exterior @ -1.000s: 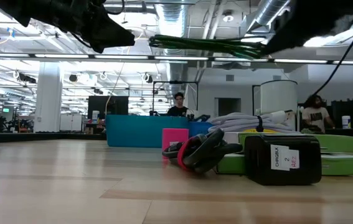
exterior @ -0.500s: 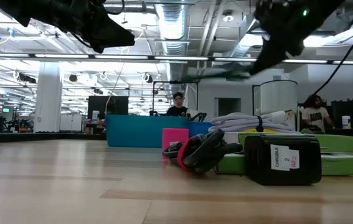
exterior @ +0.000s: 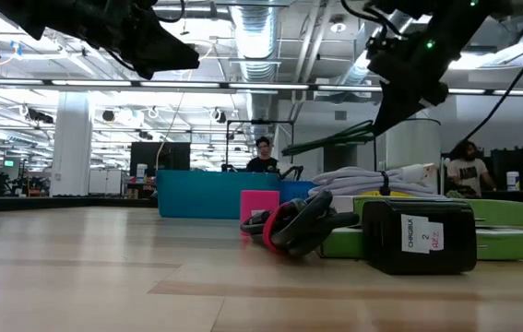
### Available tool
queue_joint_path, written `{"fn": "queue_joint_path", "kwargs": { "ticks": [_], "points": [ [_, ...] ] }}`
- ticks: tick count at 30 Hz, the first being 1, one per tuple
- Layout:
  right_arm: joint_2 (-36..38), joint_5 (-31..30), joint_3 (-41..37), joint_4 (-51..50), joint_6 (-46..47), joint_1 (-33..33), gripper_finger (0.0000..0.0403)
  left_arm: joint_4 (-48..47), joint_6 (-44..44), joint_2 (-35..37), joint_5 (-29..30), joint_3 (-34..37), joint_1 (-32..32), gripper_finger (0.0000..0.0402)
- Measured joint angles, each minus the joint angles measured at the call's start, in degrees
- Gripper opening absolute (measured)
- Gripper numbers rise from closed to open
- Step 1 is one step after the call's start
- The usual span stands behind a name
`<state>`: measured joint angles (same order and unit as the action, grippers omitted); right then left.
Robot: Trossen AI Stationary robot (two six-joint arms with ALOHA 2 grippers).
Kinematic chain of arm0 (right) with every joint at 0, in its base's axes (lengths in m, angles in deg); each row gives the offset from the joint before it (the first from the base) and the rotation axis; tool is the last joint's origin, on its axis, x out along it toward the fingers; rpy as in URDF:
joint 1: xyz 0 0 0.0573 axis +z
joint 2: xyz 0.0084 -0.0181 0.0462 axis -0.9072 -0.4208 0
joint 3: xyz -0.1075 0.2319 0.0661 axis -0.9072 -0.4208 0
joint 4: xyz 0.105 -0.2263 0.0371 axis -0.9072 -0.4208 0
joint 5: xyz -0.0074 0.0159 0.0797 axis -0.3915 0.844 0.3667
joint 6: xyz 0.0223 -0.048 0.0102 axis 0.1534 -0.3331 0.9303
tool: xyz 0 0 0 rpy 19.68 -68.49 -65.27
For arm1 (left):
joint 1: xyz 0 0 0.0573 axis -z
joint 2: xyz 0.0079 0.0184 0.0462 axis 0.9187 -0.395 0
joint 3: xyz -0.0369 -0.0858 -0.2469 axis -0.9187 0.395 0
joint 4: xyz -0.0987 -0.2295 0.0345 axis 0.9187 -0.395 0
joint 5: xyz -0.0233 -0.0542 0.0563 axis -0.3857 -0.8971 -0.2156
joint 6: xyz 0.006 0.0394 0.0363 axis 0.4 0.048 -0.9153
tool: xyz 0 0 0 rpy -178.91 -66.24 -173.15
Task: Pick and place items into bin
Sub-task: Put the green charger cable into the blue basket
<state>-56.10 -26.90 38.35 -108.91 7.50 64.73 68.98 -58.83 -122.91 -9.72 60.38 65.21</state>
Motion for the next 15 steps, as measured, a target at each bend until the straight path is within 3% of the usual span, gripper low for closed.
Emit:
{"fn": "queue_joint_path", "kwargs": {
  "ticks": [5,15],
  "points": [
    [0.0,0.64,0.0,0.0,-0.25,-2.44,0.0002,-0.02,-0.02,0.0,0.0,0.0,0.0,0.0117],
    [0.0,9.79,0.0,2.63,-1.59,-6.33,0.0002,-0.07,-0.02,0.0,0.0,0.0,-0.02,0.0117]
  ]
}}
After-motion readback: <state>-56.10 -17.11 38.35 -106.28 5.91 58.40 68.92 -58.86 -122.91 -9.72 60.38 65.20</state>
